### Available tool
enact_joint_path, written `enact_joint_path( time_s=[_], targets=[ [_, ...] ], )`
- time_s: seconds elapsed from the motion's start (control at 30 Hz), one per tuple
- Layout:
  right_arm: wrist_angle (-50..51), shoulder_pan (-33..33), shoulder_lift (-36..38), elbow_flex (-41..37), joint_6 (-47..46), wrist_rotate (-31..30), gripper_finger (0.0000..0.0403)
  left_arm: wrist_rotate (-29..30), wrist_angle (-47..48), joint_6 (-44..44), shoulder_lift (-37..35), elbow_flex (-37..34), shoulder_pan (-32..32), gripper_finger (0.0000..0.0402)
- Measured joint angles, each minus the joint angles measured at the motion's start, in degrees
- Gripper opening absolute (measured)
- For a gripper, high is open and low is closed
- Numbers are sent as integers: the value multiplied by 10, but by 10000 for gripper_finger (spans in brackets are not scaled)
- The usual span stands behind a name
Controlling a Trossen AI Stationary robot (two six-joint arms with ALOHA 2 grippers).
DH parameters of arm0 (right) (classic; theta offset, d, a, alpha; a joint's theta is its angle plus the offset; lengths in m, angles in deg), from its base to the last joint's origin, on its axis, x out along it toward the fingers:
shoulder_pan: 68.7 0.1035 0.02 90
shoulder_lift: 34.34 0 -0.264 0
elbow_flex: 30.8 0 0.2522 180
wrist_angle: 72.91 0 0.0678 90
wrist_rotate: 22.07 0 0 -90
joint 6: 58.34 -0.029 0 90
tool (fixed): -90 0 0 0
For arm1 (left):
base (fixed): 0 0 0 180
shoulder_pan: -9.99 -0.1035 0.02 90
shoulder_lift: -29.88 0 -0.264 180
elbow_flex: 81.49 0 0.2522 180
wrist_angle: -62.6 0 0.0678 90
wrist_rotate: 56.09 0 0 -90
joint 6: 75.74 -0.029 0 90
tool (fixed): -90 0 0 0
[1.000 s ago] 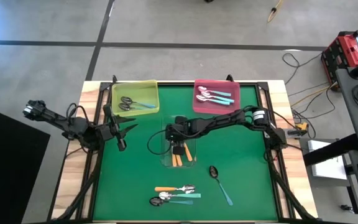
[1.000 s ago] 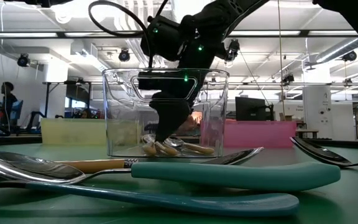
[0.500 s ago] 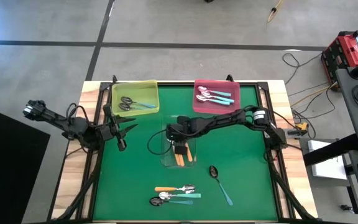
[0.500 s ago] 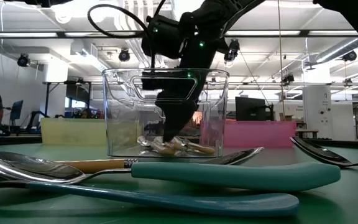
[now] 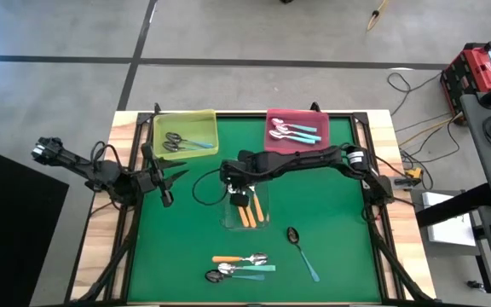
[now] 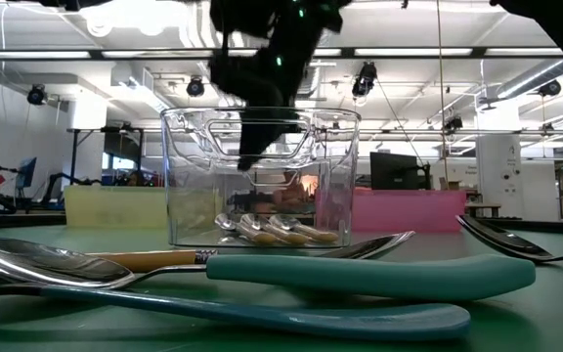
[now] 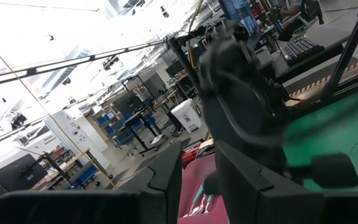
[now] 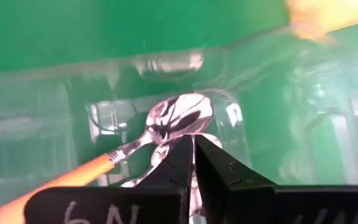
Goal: Sort silverware by color (type)
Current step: Put the right blue spoon into the yellow bin
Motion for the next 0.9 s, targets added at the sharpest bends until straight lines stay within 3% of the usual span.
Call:
enact_joint_path(
  time_s=[0.37, 0.5, 0.9],
  targets=[
    [202, 0, 1, 172, -122, 4, 9, 0, -5, -2, 0, 0, 0, 78],
    [270, 2, 1, 210, -172, 43, 9, 0, -13, -2, 0, 0, 0, 78],
    [309, 85, 43, 162, -278, 61, 9, -1, -22, -2, 0, 0, 0, 78]
  ],
)
